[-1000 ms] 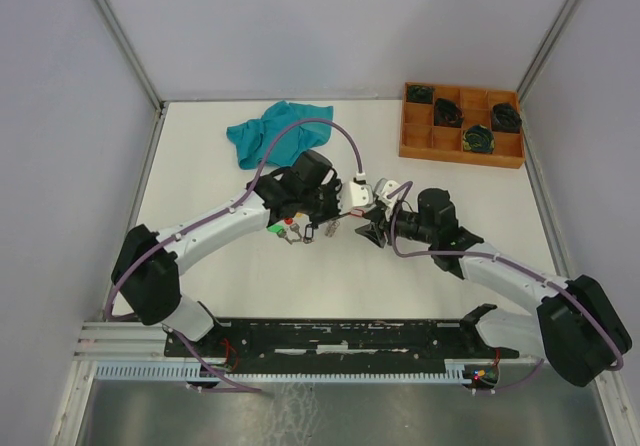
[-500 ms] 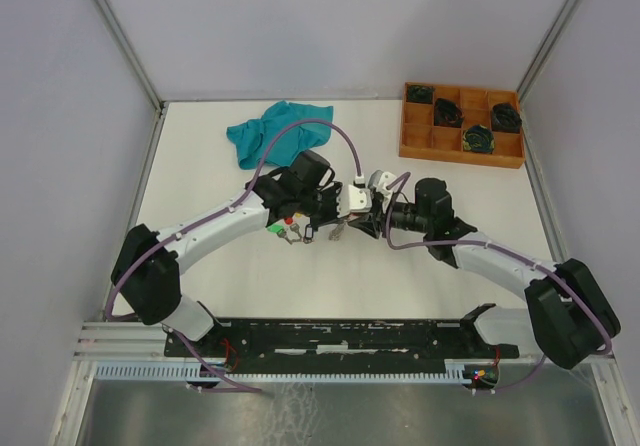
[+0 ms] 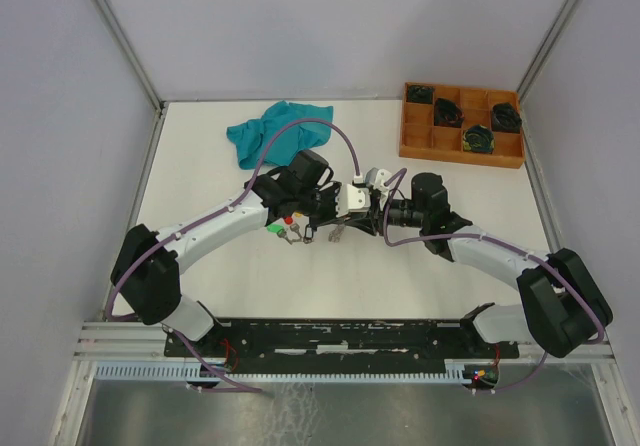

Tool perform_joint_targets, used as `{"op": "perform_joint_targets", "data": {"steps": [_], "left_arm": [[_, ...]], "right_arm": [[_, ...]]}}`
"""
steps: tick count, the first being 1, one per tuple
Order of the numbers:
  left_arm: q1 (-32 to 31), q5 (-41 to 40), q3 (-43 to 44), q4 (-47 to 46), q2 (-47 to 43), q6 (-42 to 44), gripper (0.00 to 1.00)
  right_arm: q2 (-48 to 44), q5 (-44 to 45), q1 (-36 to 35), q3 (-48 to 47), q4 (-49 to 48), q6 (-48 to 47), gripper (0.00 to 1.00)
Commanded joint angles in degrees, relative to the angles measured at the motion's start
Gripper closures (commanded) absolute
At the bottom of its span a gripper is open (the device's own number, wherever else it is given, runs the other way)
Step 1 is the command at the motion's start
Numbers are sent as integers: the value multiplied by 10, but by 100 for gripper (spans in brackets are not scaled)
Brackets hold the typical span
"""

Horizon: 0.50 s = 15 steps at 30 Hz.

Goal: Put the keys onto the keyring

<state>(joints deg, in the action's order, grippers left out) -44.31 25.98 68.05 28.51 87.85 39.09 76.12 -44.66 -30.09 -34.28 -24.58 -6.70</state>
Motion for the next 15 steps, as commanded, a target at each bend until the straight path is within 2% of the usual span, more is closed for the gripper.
{"op": "perform_joint_targets", "data": {"steps": [1,7,15], "left_arm": [[-7,35,6,-28,-10,26,97],[-2,37,1,-32,-11,27,97],[5,64,-1,-36,-14,25,97]], "right_arm": [[9,-32,-6,-27,-9,-3,68],[12,-36,-5,-39,37,-31,69],[11,-36,-5,-37,46,-33,71]]}}
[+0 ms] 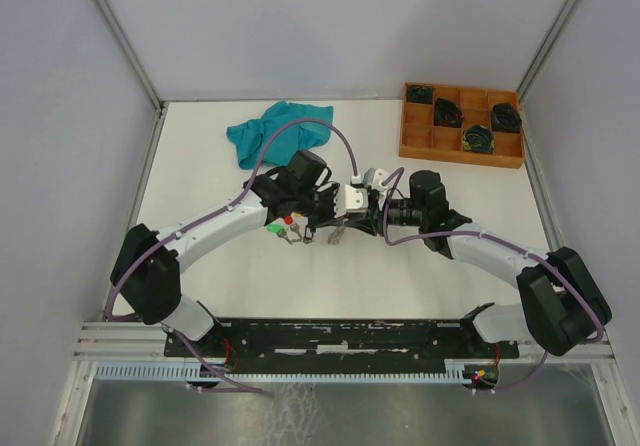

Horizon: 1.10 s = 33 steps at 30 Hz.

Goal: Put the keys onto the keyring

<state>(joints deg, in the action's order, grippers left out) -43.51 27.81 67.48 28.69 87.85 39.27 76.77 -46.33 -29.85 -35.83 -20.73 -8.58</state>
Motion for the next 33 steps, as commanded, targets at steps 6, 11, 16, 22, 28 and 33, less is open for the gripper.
{"op": "perform_joint_targets", "data": {"steps": [6,11,16,22,28,33], "left_arm": [[-3,53,0,-46,-16,21,97],[-2,45,-8,-53,-19,19,97],[-3,57,-8,-58,-22,17,97],[-2,64,-19,-71,-25,10,97],[-3,57,-27,-86,-34,1,97],[-3,59,-33,-96,-35,-8,97]], "right_arm": [[12,-21,-7,-19,-12,3,71],[-7,9,-1,10,-41,17,68],[-22,8,-1,12,-17,6,66],[-22,4,-1,13,-21,14,66],[-44,24,0,25,-5,17,65],[-66,39,-1,37,-12,38,62]]}}
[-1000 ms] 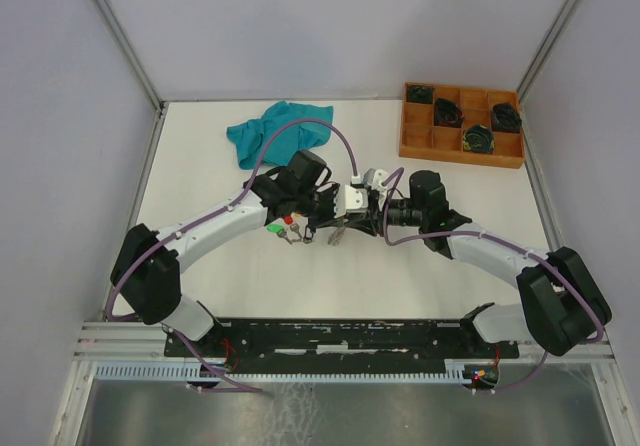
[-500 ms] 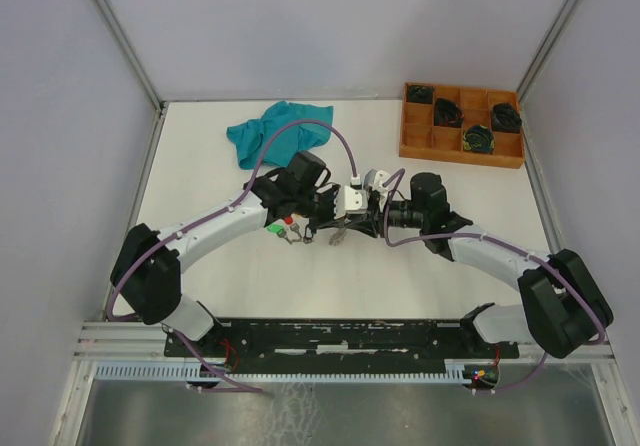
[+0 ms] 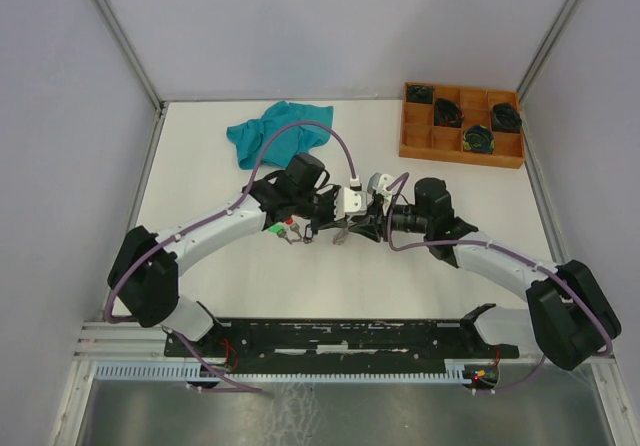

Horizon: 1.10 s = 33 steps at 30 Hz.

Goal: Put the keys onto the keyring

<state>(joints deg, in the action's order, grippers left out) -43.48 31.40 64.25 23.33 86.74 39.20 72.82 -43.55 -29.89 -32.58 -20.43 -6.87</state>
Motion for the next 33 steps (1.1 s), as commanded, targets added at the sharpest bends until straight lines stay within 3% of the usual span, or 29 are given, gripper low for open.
{"op": "perform_joint_targets", "data": {"steps": [1,17,21,25,29,33], "left_arm": [[-3,24,-1,-43,-23,-9,97],[-3,20,-11,-43,-41,-26,97],[-3,14,-18,-45,-50,-36,97],[-3,-1,-23,-45,-63,-35,97],[-3,0,-29,-41,-76,-30,97],[-3,0,-32,-38,-77,-28,97]], "right_arm": [[-30,10,0,5,-11,22,62],[-42,1,0,-40,66,2,61],[-59,23,-1,-58,120,-3,58],[-66,57,0,-62,91,50,58],[-52,81,-1,-93,152,25,59],[-44,48,0,-112,204,-18,51]]}}
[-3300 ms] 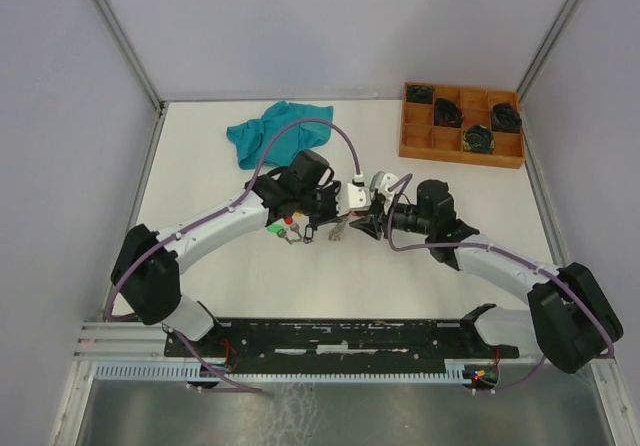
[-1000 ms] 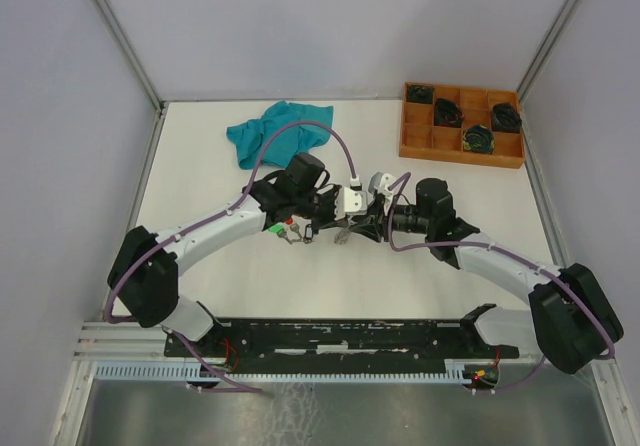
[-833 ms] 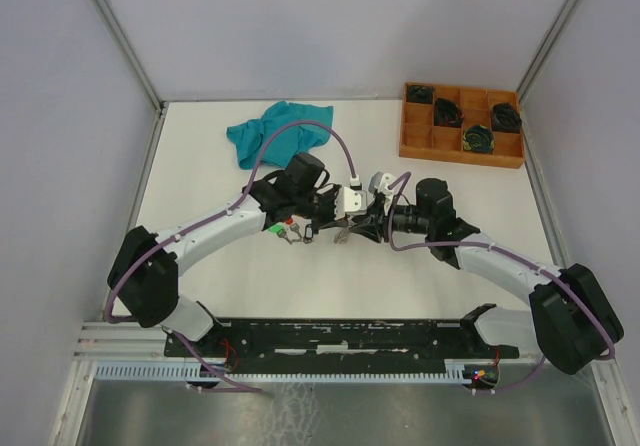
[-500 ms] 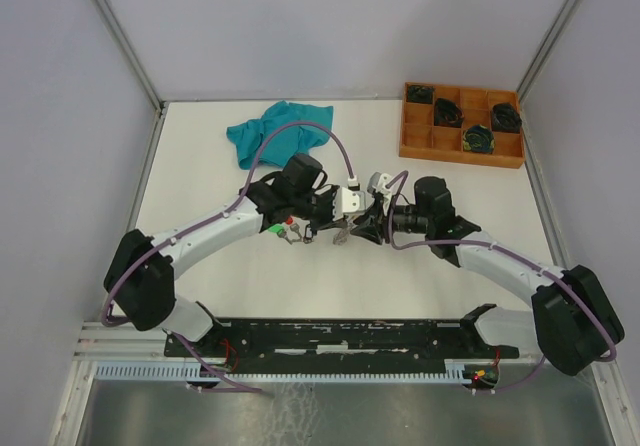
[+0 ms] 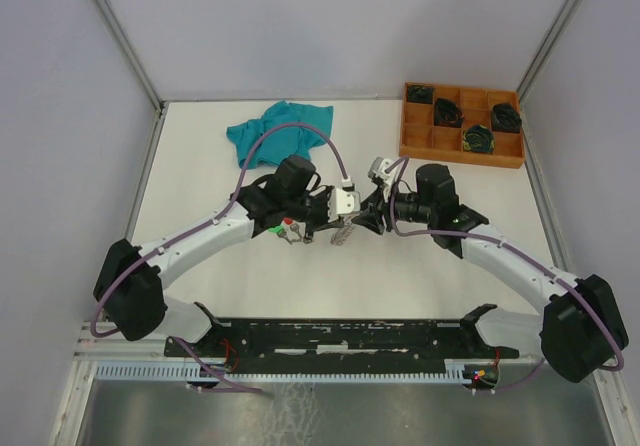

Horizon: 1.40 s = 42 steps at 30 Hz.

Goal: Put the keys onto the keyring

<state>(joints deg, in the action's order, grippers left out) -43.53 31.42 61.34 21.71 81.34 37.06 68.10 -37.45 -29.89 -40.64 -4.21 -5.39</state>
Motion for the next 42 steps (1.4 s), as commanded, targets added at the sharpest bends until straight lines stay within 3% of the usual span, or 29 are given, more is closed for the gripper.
{"op": "perform_joint_targets", "data": {"steps": [1,6,15,29,42], "left_arm": [[-2,0,-3,-21,-23,-5,97],[-2,2,-2,-17,-25,3,97],[-3,-7,-8,-25,-29,-23,97],[-4,-10,-33,-37,-60,-79,97],[-4,-40,-62,-27,-74,-101,97]], "right_arm": [[-2,-24,-1,-23,31,-39,50],[-13,-57,0,10,-17,-75,49],[23,-135,-11,13,-67,-109,56],[88,-151,-41,-16,-49,-162,71],[88,-168,-48,-22,-79,-156,72]]}}
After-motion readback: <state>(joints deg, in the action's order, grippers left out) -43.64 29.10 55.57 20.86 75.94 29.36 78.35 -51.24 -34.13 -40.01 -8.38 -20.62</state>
